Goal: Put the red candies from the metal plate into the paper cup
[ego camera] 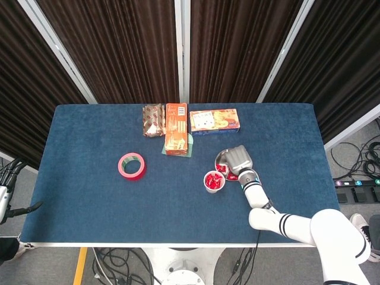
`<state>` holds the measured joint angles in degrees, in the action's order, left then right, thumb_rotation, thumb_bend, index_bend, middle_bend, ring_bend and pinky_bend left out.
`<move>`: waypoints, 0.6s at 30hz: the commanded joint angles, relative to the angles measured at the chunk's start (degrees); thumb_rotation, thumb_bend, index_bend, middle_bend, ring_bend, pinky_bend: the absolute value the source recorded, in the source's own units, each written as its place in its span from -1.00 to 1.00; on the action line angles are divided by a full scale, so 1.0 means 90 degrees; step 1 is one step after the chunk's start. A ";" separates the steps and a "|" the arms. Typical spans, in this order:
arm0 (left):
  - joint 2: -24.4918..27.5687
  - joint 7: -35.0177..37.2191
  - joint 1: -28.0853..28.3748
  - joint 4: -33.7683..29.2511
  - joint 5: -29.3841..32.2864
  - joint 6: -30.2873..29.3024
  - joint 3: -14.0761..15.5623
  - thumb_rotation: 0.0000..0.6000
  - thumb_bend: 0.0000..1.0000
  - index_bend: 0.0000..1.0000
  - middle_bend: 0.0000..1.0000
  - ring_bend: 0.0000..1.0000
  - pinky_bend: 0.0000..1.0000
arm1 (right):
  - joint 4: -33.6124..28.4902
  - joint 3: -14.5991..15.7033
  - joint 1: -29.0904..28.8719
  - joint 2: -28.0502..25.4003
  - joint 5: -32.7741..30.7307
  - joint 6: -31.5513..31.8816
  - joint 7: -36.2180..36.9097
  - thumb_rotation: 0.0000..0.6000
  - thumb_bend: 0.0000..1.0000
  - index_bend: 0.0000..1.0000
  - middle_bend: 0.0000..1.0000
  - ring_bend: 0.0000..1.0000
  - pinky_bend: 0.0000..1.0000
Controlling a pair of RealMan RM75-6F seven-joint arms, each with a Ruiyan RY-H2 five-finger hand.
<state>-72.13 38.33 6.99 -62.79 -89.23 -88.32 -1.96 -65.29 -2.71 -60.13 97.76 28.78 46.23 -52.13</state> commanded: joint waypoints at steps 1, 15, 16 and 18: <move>-0.0006 0.0015 0.0008 0.0008 -0.0002 -0.0001 -0.0006 1.00 -0.77 -0.75 -0.80 -0.93 -0.80 | -0.0048 0.0006 0.0001 -0.0010 -0.0036 0.0087 -0.0071 1.00 -0.66 -0.19 1.00 1.00 1.00; -0.0021 0.0058 0.0008 0.0039 -0.0014 -0.0046 -0.0014 1.00 -0.76 -0.75 -0.80 -0.93 -0.80 | -0.0017 -0.0024 -0.0007 0.0040 -0.0166 0.0065 -0.0199 1.00 -0.66 -0.08 1.00 1.00 1.00; -0.0021 0.0059 0.0007 0.0040 -0.0013 -0.0049 -0.0014 1.00 -0.77 -0.75 -0.80 -0.93 -0.80 | -0.0004 -0.0030 -0.0009 0.0051 -0.0163 0.0055 -0.0195 1.00 -0.66 -0.05 1.00 1.00 1.00; -0.0022 0.0067 0.0008 0.0043 -0.0014 -0.0052 -0.0015 1.00 -0.77 -0.75 -0.80 -0.93 -0.80 | 0.0020 -0.0036 -0.0007 0.0074 -0.0158 0.0044 -0.0187 1.00 -0.64 0.00 1.00 1.00 1.00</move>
<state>-72.32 38.92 7.06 -62.40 -89.35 -88.78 -2.10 -65.14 -3.02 -60.20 98.40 27.34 46.65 -53.83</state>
